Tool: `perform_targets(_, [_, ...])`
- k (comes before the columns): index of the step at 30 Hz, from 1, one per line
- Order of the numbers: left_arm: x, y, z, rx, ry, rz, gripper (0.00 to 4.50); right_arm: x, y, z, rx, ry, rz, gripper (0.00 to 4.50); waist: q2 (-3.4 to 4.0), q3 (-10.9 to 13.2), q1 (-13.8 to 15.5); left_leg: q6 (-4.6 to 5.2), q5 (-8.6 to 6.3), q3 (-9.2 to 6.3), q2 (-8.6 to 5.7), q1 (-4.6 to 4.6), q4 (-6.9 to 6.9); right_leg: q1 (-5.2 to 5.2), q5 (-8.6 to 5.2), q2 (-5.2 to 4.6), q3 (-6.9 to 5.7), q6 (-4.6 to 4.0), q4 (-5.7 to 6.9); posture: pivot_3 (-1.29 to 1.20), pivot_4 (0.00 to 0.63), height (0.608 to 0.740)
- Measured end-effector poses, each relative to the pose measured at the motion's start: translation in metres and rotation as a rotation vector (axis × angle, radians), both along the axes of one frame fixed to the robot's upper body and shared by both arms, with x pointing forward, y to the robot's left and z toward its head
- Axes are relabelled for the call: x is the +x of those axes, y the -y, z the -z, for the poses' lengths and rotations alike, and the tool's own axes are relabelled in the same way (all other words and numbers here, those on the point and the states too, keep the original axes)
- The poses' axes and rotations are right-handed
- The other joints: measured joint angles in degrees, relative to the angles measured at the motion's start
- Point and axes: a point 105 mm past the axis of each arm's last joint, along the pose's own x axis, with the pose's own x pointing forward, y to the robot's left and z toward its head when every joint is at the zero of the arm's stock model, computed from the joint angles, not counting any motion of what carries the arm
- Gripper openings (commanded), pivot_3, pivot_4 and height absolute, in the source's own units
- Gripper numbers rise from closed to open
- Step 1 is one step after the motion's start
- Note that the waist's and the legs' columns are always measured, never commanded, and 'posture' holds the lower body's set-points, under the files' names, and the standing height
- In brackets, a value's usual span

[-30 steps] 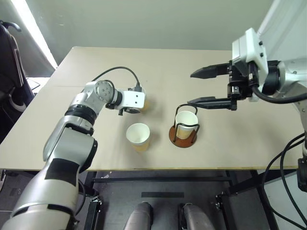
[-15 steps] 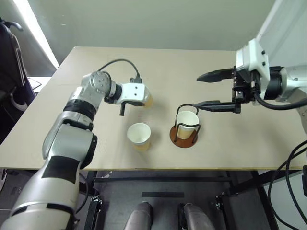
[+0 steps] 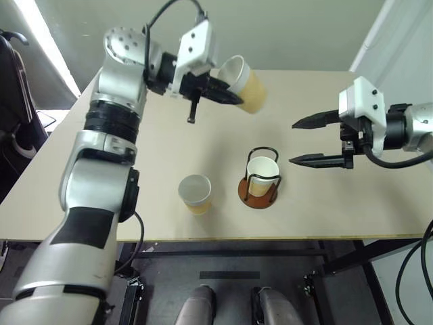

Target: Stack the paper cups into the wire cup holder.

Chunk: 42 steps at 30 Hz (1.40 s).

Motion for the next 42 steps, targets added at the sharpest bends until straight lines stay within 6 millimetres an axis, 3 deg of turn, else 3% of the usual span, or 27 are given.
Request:
perform_targets(3, [-0.016, 0.0, -0.001, 0.025, -0.045, 0.043, 0.02, -0.002, -0.003, 0.0, 0.002, -0.006, 0.003, 3.67, 0.0, 0.0, -0.2, 0.0, 0.0, 0.03, 0.01, 0.11, -0.01, 0.03, 0.0, 0.03, 0.02, 0.0, 0.05, 0.0, 0.15, 0.74])
perform_targets(7, [-0.031, -0.01, 0.015, 0.129, -0.117, 0.057, 0.02, -0.005, -0.002, 0.001, -0.011, -0.003, 0.0, 3.67, 0.01, 0.0, -0.4, -0.01, 0.01, 0.01, -0.01, 0.15, 0.02, 0.08, -0.01, 0.08, -0.05, -0.02, 0.06, 0.0, 0.15, 0.74])
perform_targets(14, [-0.042, -0.014, 0.029, 0.21, -0.176, 0.093, 0.02, -0.001, 0.024, -0.002, -0.085, 0.001, 0.062, 3.67, 0.02, 0.0, 0.3, 0.11, -0.06, -0.14, -0.04, 0.11, 0.22, 0.27, -0.03, -0.05, -0.12, -0.05, 0.0, 0.0, 0.15, 0.74])
perform_targets(24, [-0.036, -0.002, 0.048, 0.286, -0.158, 0.135, 0.02, -0.026, 0.013, -0.038, 0.03, 0.006, 0.019, 3.67, 0.04, 0.0, 0.3, 0.1, -0.06, -0.14, -0.08, 0.12, 0.23, 0.31, -0.23, -0.04, -0.1, -0.17, -0.02, 0.0, 0.15, 0.74])
perform_targets(34, [-0.012, 0.02, 0.073, 0.339, -0.055, 0.158, 0.02, -0.028, 0.011, -0.034, 0.029, 0.008, 0.049, 3.67, 0.04, 0.0, 0.6, 0.26, -0.18, -0.17, -0.12, 0.02, 0.38, 0.33, -0.18, -0.11, -0.1, 0.24, -0.01, 0.0, 0.15, 0.74])
perform_targets(42, [-0.013, 0.034, 0.068, 0.321, -0.018, 0.195, 0.02, -0.029, 0.013, -0.033, 0.028, 0.014, 0.064, 3.67, 0.05, 0.0, 0.7, 0.4, -0.37, -0.07, -0.14, -0.1, 0.68, 0.32, -0.21, -0.1, -0.09, 0.38, -0.02, 0.0, 0.15, 0.74])
